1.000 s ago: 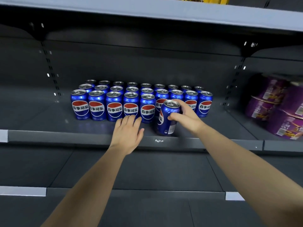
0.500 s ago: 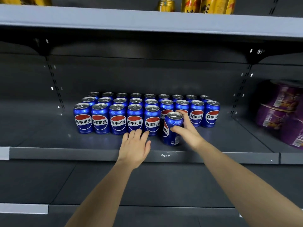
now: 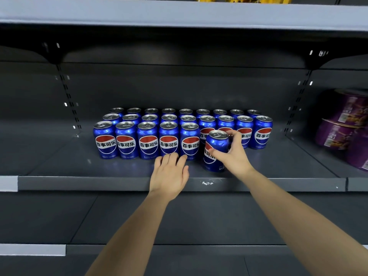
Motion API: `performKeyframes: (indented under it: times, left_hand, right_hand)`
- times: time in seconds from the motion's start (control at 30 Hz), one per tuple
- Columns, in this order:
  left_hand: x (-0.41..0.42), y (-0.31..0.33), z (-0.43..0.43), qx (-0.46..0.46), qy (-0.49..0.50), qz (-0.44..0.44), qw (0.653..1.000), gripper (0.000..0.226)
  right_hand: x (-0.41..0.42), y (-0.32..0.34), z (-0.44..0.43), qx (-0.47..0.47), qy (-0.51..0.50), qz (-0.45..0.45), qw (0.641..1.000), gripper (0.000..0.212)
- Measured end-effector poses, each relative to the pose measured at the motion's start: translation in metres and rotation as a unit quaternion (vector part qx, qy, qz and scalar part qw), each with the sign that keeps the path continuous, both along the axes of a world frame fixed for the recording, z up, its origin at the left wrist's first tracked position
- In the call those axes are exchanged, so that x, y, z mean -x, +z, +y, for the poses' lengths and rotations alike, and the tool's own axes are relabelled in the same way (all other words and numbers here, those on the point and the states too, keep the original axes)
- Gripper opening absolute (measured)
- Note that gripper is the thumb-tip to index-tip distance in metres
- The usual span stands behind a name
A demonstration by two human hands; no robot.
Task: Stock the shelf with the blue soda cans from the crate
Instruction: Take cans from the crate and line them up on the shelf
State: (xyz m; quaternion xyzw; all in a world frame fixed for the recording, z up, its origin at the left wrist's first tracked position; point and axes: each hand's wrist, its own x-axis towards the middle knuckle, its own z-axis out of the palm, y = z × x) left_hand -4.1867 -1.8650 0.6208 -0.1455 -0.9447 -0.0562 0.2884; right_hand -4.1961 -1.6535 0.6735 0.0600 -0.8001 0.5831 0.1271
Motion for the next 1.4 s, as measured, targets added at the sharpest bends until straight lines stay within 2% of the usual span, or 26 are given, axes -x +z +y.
performKeyframes:
  times: [0.17, 0.37, 0.47, 0.67, 0.9, 1.2, 1.4]
  left_hand:
    - [0.0, -0.001, 0.0, -0.002, -0.003, 0.01, 1.0, 0.048]
    - [0.001, -0.002, 0.0, -0.006, -0.003, 0.013, 1.0, 0.048]
    - [0.001, -0.002, 0.0, -0.007, -0.002, 0.015, 1.0, 0.048]
    - [0.001, -0.002, 0.0, -0.004, -0.002, 0.016, 1.0, 0.048]
    - [0.001, -0.003, 0.0, -0.005, -0.001, 0.021, 1.0, 0.048]
    - [0.002, -0.003, 0.0, -0.003, 0.0, 0.02, 1.0, 0.047]
    - [0.002, -0.004, 0.0, -0.002, 0.004, 0.016, 1.0, 0.047]
  right_hand:
    - [-0.008, -0.005, 0.002, 0.033, 0.05, -0.018, 0.998, 0.056]
    - [-0.01, -0.01, 0.003, -0.033, 0.007, 0.025, 0.999, 0.097]
    - [-0.008, -0.009, 0.002, -0.061, -0.011, 0.037, 0.997, 0.093]
    - [0.001, -0.008, -0.002, -0.054, -0.023, 0.019, 0.998, 0.079]
    - [0.012, -0.007, -0.007, -0.059, -0.032, 0.022, 0.997, 0.074]
    - [0.026, -0.012, -0.012, -0.091, -0.059, 0.035, 0.994, 0.085]
    - [0.032, -0.013, -0.011, -0.082, -0.061, 0.044, 0.994, 0.084]
